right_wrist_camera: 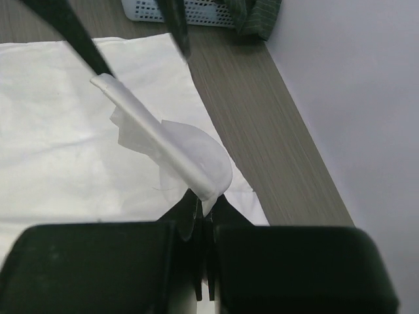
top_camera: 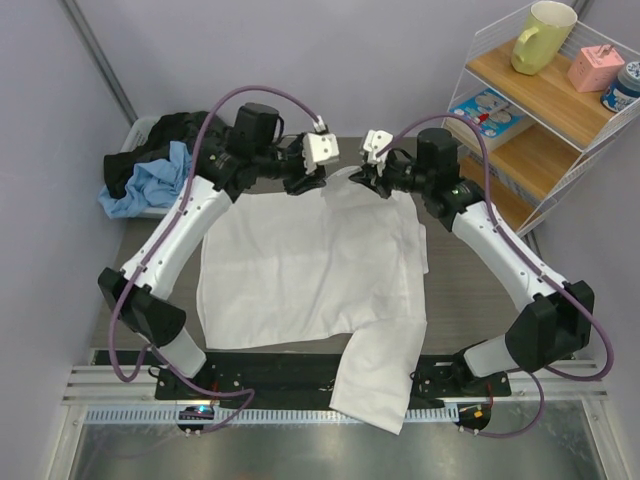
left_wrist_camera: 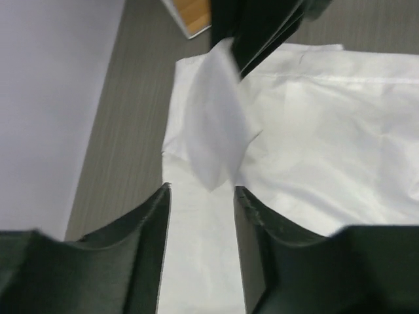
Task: Fold and stack the long sleeve shirts
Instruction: Fold the shirt
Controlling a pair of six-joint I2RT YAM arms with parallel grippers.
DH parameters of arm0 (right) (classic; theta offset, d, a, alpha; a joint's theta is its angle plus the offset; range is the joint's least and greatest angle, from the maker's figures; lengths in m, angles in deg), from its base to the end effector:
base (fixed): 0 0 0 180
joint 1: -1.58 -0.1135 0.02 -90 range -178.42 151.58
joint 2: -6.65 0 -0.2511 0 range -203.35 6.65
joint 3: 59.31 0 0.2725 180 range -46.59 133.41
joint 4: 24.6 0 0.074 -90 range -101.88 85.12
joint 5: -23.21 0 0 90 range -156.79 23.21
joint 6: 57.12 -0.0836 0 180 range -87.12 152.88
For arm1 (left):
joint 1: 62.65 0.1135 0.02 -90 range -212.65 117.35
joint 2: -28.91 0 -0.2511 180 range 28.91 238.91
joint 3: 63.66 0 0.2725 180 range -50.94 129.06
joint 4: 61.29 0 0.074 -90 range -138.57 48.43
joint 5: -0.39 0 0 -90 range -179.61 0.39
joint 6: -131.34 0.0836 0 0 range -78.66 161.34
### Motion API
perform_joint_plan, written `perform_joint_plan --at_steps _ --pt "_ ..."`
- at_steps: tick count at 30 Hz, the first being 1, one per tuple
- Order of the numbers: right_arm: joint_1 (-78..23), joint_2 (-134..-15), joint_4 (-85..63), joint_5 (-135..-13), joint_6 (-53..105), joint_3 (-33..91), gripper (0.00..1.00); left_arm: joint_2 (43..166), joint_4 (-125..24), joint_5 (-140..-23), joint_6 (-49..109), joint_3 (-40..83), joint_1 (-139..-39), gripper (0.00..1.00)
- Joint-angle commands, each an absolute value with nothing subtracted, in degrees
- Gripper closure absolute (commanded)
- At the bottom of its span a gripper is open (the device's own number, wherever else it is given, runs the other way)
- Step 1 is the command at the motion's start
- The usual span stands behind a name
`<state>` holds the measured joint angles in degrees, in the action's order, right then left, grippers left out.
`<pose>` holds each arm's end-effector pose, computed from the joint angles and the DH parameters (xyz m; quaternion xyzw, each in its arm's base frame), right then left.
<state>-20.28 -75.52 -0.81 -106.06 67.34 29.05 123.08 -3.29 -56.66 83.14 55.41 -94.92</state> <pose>0.3413 0.1939 0.3497 -0.5337 0.5764 0.2085 0.5827 0.3192 -0.2553 0.3999 0.6157 0.5917 -0.2105 0.4760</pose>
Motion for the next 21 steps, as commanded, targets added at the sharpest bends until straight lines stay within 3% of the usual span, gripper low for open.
perform_joint_plan --at_steps 1,3,4,5,10,15,21 --pt "-18.8 -75.9 -5.3 -102.0 63.2 32.7 0.99 122.9 -8.7 -58.2 73.3 55.7 -84.5 0.45" --pt "-17.8 -77.5 -6.6 -101.1 60.1 34.3 0.99 125.5 -5.4 -55.7 74.4 56.9 -77.8 0.37" --pt "-16.5 -78.4 -7.0 -100.5 58.9 36.2 0.99 128.5 -4.7 -56.5 75.1 57.9 -76.2 0.20" --pt "-15.8 -79.8 -7.5 -100.4 56.2 37.2 0.99 130.1 -3.6 -56.8 78.0 58.2 -73.3 0.19" --pt "-13.2 -84.0 -9.2 -100.1 52.2 43.8 0.99 140.8 1.7 -64.0 90.2 59.0 -69.4 0.32" --pt "-12.0 -86.1 -10.5 -99.7 50.8 46.3 0.99 151.1 -0.8 -78.9 94.5 64.2 -69.1 0.42" --pt "-10.9 -86.1 -10.9 -100.4 49.9 46.9 0.99 160.6 -2.0 -85.2 99.1 70.8 -68.5 0.47"
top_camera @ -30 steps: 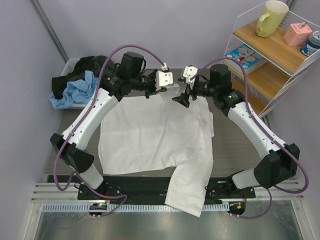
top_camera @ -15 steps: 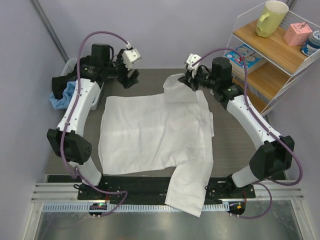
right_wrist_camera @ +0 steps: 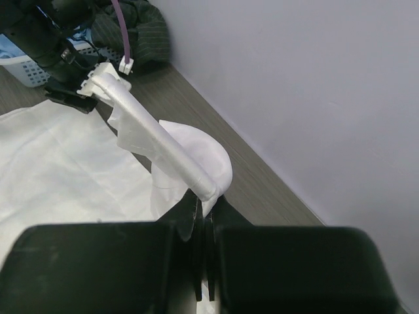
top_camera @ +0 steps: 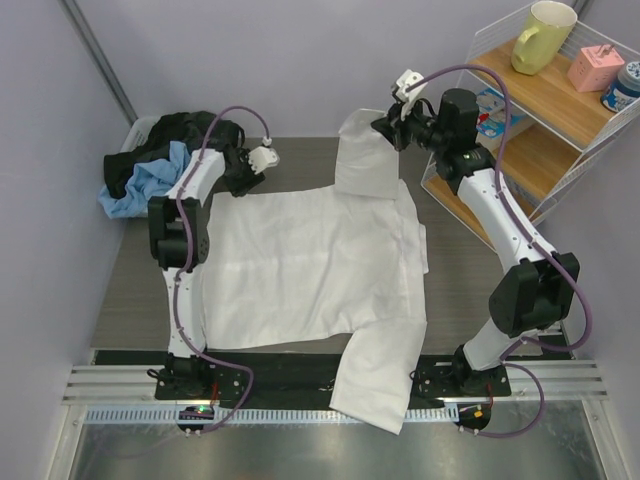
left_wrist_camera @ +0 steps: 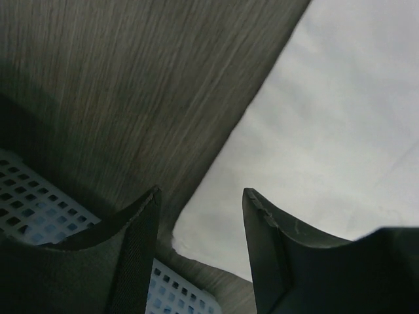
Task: Fold and stack the long sleeve shirts
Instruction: Fold the shirt
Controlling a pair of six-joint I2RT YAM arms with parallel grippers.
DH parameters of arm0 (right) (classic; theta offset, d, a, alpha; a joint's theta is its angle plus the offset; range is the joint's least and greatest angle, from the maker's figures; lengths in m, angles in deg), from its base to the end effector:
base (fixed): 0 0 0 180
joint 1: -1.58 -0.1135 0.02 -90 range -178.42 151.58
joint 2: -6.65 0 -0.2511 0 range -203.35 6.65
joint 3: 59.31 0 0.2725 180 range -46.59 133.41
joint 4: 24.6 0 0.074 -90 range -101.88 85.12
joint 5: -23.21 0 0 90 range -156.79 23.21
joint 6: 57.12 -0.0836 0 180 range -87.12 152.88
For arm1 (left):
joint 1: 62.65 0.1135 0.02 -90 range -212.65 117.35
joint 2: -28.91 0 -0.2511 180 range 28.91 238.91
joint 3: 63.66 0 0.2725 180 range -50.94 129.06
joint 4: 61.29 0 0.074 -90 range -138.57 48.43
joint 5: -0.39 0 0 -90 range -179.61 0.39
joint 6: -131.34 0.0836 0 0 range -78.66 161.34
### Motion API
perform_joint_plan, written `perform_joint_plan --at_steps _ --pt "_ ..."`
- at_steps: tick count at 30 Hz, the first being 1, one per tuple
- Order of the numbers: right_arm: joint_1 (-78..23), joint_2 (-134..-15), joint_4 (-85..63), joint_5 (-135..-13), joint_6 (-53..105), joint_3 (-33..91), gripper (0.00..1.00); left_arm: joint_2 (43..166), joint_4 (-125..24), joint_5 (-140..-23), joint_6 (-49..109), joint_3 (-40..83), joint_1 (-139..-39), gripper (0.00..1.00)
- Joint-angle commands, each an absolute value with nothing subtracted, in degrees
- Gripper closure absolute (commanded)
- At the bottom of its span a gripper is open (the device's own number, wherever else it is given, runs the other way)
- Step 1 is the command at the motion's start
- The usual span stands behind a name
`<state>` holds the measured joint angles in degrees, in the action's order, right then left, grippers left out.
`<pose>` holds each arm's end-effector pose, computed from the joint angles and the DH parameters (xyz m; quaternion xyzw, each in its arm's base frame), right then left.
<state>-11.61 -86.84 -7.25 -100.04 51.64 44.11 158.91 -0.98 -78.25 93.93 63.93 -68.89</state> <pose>0.4242 0.1465 0.3925 -0.3797 0.6402 0.1840 0.6420 0.5202 -0.0734 0.1558 0.4953 0.8309 0.0039 0.2536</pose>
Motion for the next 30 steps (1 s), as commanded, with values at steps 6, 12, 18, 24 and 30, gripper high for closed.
perform_joint_plan --at_steps 6,12,18,24,30 --pt "-10.5 -85.2 -10.9 -101.2 49.8 46.4 0.99 166.3 0.9 -88.0 100.6 74.7 -67.2 0.50" --pt "-10.3 -85.0 -11.2 -101.1 49.6 45.9 0.99 166.5 3.5 -87.3 102.9 73.7 -66.0 0.50" --pt "-10.1 -85.4 -11.6 -101.2 49.3 45.6 0.99 166.5 5.3 -86.7 104.0 72.6 -65.0 0.48" --pt "-9.9 -85.8 -11.5 -100.9 49.3 46.5 0.99 166.5 6.2 -85.1 105.2 72.2 -64.9 0.48" --pt "-9.8 -86.1 -11.6 -100.5 49.2 47.5 0.99 167.4 8.0 -83.8 108.0 72.5 -64.9 0.52"
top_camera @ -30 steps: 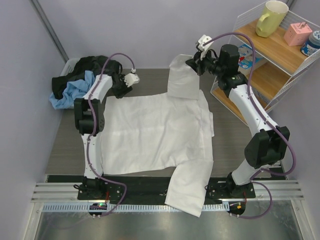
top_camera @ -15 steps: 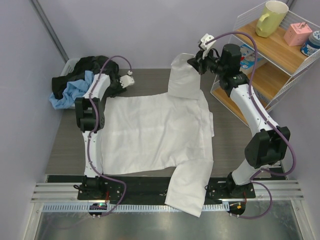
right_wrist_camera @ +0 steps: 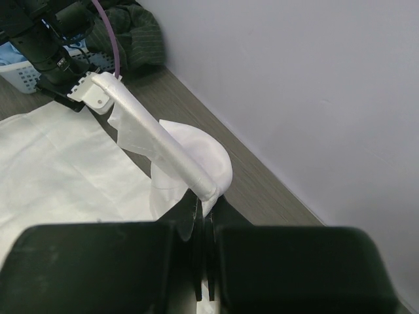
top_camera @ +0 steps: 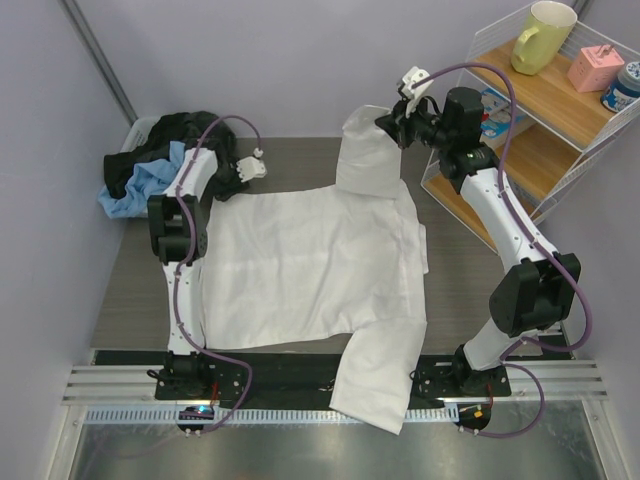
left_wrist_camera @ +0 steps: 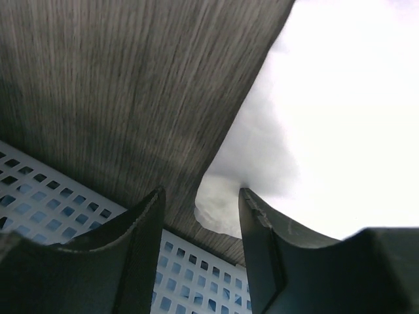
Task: Fold and stack the long sleeve shirts
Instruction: Fold the shirt
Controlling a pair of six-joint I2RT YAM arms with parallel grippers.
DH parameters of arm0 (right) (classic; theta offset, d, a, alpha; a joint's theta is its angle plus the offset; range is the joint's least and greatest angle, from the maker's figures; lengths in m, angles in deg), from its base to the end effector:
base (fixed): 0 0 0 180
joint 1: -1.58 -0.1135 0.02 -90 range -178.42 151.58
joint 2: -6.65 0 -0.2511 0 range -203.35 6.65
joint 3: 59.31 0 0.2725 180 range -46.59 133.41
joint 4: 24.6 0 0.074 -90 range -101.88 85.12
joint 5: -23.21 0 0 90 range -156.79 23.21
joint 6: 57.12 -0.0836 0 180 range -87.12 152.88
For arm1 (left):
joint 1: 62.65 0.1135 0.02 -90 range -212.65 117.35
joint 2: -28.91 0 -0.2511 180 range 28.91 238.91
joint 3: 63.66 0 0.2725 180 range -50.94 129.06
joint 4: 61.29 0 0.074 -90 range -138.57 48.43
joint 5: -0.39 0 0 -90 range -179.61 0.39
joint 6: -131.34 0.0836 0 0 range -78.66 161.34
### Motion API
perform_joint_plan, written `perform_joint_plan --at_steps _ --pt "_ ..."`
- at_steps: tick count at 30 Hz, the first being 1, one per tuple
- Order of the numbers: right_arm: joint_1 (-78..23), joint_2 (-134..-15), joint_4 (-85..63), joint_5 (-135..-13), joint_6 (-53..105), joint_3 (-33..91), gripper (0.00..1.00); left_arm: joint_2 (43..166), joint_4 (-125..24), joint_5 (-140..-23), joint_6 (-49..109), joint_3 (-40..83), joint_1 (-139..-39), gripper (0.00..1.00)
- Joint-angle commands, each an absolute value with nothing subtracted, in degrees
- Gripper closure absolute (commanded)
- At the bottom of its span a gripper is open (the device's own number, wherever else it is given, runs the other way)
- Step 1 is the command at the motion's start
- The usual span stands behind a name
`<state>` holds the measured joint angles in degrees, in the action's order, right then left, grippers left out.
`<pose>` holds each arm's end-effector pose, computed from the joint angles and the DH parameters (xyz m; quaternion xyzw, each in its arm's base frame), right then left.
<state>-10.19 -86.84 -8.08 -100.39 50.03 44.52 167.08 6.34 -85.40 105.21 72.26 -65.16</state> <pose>0.4273 0.1363 0.3976 -0.3648 0.6417 0.1848 0.6488 0.5327 -0.0295 0.1225 0.5440 0.8199 0.0580 0.1686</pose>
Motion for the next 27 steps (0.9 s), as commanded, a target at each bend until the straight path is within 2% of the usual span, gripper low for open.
perform_joint_plan --at_steps 1,4,5,10,11,13,24,25,27 --pt "-9.8 -86.2 -11.6 -100.5 49.1 47.5 0.99 167.6 7.8 -84.0 108.0 72.6 -64.9 0.53" --pt "-9.8 -86.2 -11.5 -100.5 49.1 47.9 0.99 168.3 7.8 -84.1 108.1 73.5 -64.9 0.63" --pt "-9.8 -86.2 -11.5 -100.5 49.0 48.2 0.99 168.4 7.9 -84.1 108.0 73.7 -64.9 0.70" --pt "-9.8 -85.6 -11.6 -100.2 48.8 48.6 0.99 167.4 6.5 -83.9 106.6 73.5 -64.9 0.83" --pt "-9.8 -85.3 -11.5 -100.2 49.0 48.8 0.99 167.0 6.6 -83.3 106.5 73.5 -64.9 0.91" --pt "-9.6 -84.9 -11.3 -100.0 49.3 48.9 0.99 165.8 6.0 -82.9 105.9 72.7 -64.9 1.00" --pt "-9.1 -83.5 -10.8 -99.6 50.4 49.0 0.99 161.4 7.6 -80.1 106.5 71.1 -64.2 1.00" --pt "-9.1 -83.4 -10.7 -99.6 50.4 49.0 0.99 161.4 7.4 -80.5 106.4 71.1 -64.2 0.95" --pt "-9.1 -83.5 -10.6 -99.7 50.4 48.9 0.99 162.2 7.1 -80.8 105.8 71.6 -64.2 0.69"
